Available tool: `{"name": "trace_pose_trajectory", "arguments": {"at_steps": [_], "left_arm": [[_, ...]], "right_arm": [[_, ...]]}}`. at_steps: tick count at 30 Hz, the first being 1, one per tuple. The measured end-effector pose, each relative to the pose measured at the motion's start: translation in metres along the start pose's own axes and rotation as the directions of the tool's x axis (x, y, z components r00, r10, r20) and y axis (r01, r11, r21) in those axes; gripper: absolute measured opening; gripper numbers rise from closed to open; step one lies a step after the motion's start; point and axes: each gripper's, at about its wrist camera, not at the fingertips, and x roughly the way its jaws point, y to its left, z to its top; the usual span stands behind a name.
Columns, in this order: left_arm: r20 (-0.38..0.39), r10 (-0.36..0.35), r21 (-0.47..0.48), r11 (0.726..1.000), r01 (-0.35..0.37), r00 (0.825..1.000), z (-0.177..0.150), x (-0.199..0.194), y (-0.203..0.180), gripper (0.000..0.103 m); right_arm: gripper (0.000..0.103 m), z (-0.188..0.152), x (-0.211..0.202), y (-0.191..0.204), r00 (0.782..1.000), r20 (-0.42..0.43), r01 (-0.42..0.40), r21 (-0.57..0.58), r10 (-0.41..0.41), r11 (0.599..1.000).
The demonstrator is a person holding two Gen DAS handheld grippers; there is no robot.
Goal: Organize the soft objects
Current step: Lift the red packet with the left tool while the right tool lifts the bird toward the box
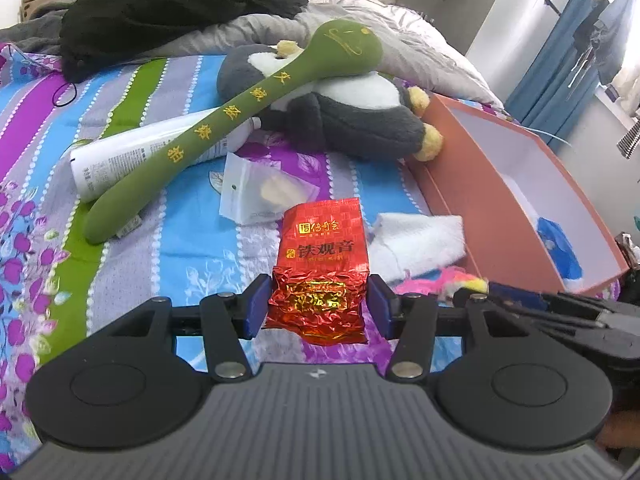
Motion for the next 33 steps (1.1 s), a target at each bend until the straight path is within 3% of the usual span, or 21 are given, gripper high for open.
{"name": "trace_pose_trajectory", "arguments": {"at_steps": [7, 12, 17, 21, 26, 30, 33], "left_arm": [[-0.033, -0.005, 0.004, 1.0, 0.005, 0.999, 0.041, 0.045, 0.009, 0.058], [-0.107, 0.007, -0.009, 1.0, -0.008, 0.994, 0.083, 0.064, 0.013, 0.058], [-0.099, 0.012, 0.009, 1.0, -0.012, 0.995, 0.111, 0.055, 0.011, 0.058], [-0.073, -0.02, 0.015, 1.0, 0.022, 0.997, 0.103, 0.055, 0.007, 0.058], [-0.039, -0.038, 0.021, 0.999, 0.039, 0.998, 0.071, 0.045, 0.0, 0.058], [-0.039, -0.029, 0.038, 0.999, 0.03, 0.999, 0.052, 0.017, -0.009, 0.058], [-0.019, -0.049, 0.048, 0.998, 0.05, 0.999, 0.047, -0.008, -0.018, 0.058]], "right_arm": [[0.036, 0.03, 0.043, 0.005, 0.997, -0.076, -0.013, -0.055, 0.009, 0.998], [0.035, 0.055, 0.044, 0.008, 0.987, -0.162, -0.026, -0.047, 0.018, 0.999], [0.035, 0.058, 0.034, 0.004, 0.991, -0.135, -0.033, -0.047, 0.026, 0.998], [0.035, 0.047, 0.027, 0.001, 0.996, -0.079, -0.043, -0.039, 0.04, 0.998], [0.035, 0.021, 0.008, -0.001, 0.999, -0.034, -0.019, -0.033, 0.018, 0.999], [0.035, 0.012, -0.021, -0.004, 0.999, -0.028, -0.037, 0.033, 0.038, 0.999], [0.035, 0.007, -0.043, -0.003, 1.0, 0.012, -0.029, 0.021, 0.029, 0.999]]}}
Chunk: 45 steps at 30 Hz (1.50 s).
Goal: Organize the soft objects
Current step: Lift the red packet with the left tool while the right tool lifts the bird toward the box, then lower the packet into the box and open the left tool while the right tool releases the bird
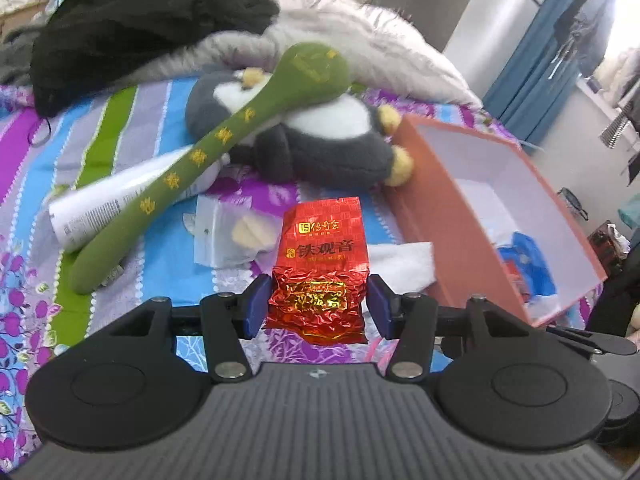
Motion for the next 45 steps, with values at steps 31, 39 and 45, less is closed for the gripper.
{"name": "trace_pose_trajectory", "arguments": {"at_steps": [31, 39, 45], "left_arm": [[0.134, -0.266, 0.168, 0.955, 0.243, 0.955, 0.054, -0.082, -0.167, 0.058], [0.011, -0.285, 0.2, 0.94, 0.277, 0.958, 0.063, 0.0, -0.224, 0.058], [-0.089, -0.266, 0.222, 0.934, 0.279, 0.96, 0.061, 0.068, -0.253, 0.058]], "right_arm": [[0.035, 0.057, -0.157, -0.119, 0.928, 0.321, 0.151, 0.141, -0.189, 0.978], [0.035, 0.05, -0.116, -0.183, 0.945, 0.222, 0.193, 0.213, -0.24, 0.958], [0.035, 0.043, -0.079, -0.221, 0.958, 0.138, 0.212, 0.247, -0.251, 0.946]]}}
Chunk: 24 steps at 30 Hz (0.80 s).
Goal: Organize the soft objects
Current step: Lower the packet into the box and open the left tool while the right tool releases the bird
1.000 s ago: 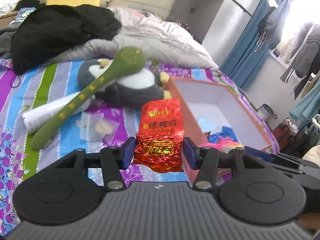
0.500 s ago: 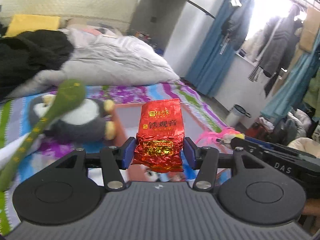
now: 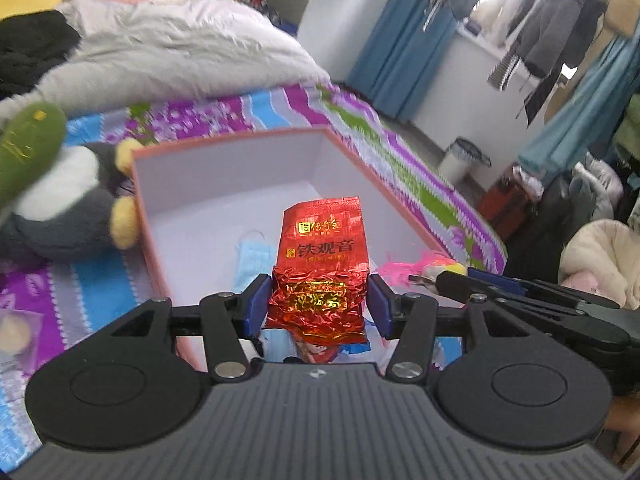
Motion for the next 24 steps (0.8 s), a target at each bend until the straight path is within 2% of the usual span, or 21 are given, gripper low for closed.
{"name": "trace_pose_trajectory", "arguments": {"at_steps": [12, 16, 24], "left_arm": [[-0.125, 0.029, 0.015, 1.0, -0.027, 0.992, 0.002, 0.097, 0.004, 0.058], [-0.158, 0.037, 0.04, 0.999, -0.031, 0.987, 0.002, 0.112, 0.006, 0.066], [-0.123, 0.034, 0.035, 0.999, -0.03, 0.992, -0.003, 0.087, 0.004, 0.066]], "right_arm": [[0.036, -0.019, 0.068, -0.026, 0.99, -0.141, 0.001, 0.011, 0.001, 1.0], [0.038, -0.019, 0.077, -0.024, 0.986, -0.164, 0.018, -0.03, -0.023, 0.999], [0.039, -0.017, 0.053, -0.017, 0.992, -0.125, 0.003, -0.028, -0.006, 1.0]]}}
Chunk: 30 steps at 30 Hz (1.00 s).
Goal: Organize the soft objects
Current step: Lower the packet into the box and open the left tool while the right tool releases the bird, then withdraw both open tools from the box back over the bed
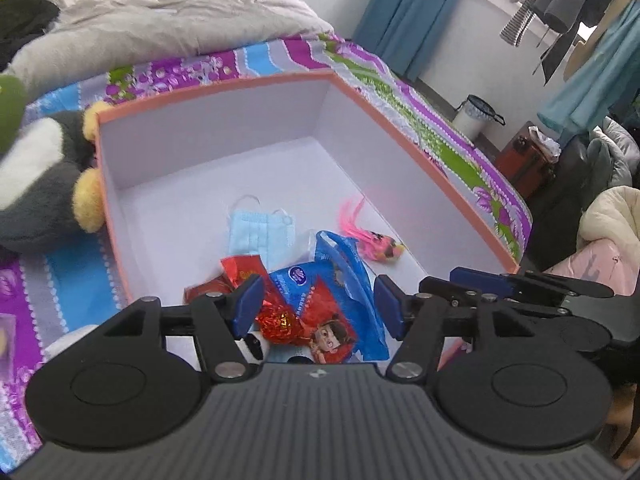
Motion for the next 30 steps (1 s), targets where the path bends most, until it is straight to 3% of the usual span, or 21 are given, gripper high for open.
{"name": "trace_pose_trajectory", "arguments": {"at_steps": [12, 20, 30], "left_arm": [[0.154, 0.001, 0.041, 0.999, -0.008, 0.988, -0.012, -0.109, -0.013, 0.066], [0.299, 0.005, 0.046, 0.999, -0.02, 0.954, -0.036, -0.196, -0.022, 0.066], [0.377, 0.018, 0.023, 0.999, -0.029, 0.926, -0.085, -0.27, -0.014, 0.066]], "right_arm": [[0.039, 0.0, -0.085, 0.031, 0.987, 0.159, -0.007, -0.01, 0.009, 1.0], [0.039, -0.005, -0.145, 0.051, 0.965, 0.261, -0.016, -0.031, 0.023, 0.999], [0.039, -0.035, -0.184, 0.092, 0.943, 0.318, -0.078, -0.072, 0.097, 0.994]]}}
